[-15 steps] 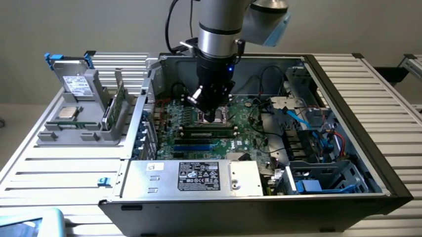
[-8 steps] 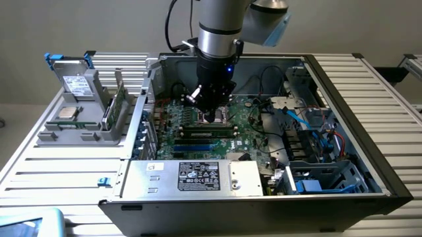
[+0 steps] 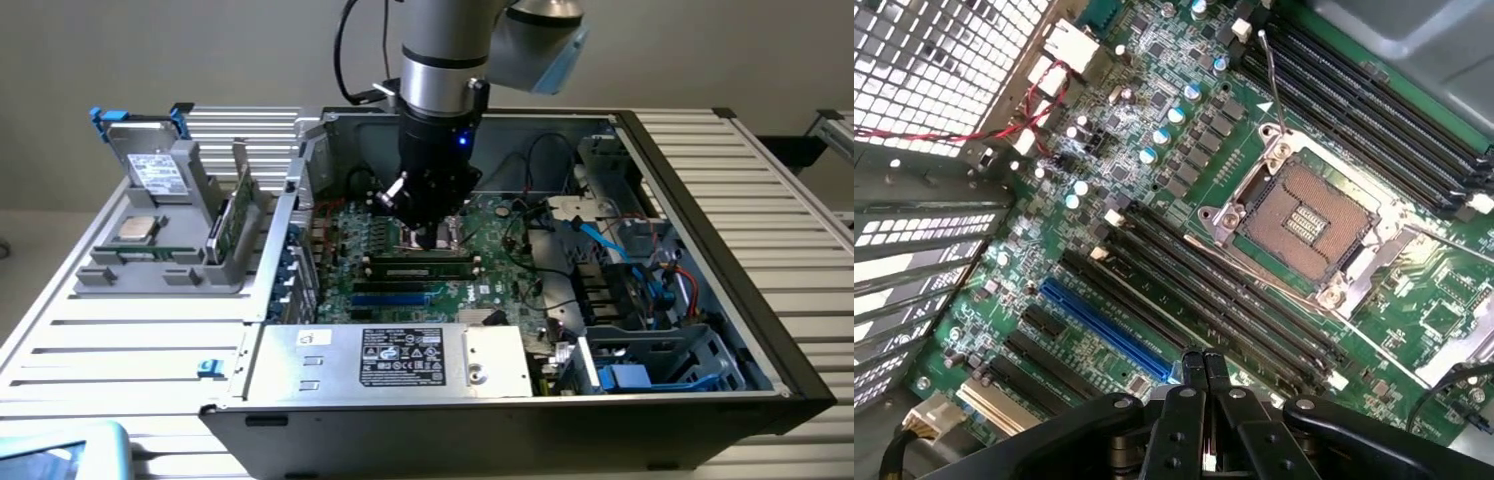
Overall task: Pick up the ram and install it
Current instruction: 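Press down the ram until it locks into place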
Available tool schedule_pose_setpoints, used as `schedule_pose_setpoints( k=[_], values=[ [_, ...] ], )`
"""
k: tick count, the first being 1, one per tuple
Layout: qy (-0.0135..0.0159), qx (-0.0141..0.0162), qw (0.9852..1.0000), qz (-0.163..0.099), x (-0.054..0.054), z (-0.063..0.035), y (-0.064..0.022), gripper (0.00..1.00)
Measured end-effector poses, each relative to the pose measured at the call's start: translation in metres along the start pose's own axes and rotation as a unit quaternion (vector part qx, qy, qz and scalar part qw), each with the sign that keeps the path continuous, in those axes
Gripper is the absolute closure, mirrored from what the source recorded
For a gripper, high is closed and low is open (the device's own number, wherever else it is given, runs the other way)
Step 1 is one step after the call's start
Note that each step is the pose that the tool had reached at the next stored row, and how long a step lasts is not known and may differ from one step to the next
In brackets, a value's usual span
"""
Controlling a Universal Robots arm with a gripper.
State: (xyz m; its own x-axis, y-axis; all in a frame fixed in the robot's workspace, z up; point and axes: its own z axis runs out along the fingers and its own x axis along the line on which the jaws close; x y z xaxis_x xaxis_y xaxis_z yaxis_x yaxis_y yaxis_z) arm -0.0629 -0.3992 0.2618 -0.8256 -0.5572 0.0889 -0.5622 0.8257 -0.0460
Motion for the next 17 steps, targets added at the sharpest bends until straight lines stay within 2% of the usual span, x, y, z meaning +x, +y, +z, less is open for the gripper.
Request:
schedule_pose_setpoints(
  k=[2, 4, 9, 13, 17],
  values=[
    [-0.0021, 0.0015, 0.9999, 0.01, -0.0001, 0.0, 0.0, 0.89],
    [-0.003, 0.0014, 0.9998, 0.022, -0.0001, 0.0001, 0.0, 0.89],
    [-0.0031, 0.0, 0.9985, 0.054, 0.0, 0.0, 0.0001, 0.89],
    [-0.0024, -0.0019, 0.9967, 0.081, 0.0, 0.0, 0.0, 0.89],
    [-0.0013, -0.0041, 0.994, 0.11, -0.0001, 0.0, 0.0, 0.89]
  ],
)
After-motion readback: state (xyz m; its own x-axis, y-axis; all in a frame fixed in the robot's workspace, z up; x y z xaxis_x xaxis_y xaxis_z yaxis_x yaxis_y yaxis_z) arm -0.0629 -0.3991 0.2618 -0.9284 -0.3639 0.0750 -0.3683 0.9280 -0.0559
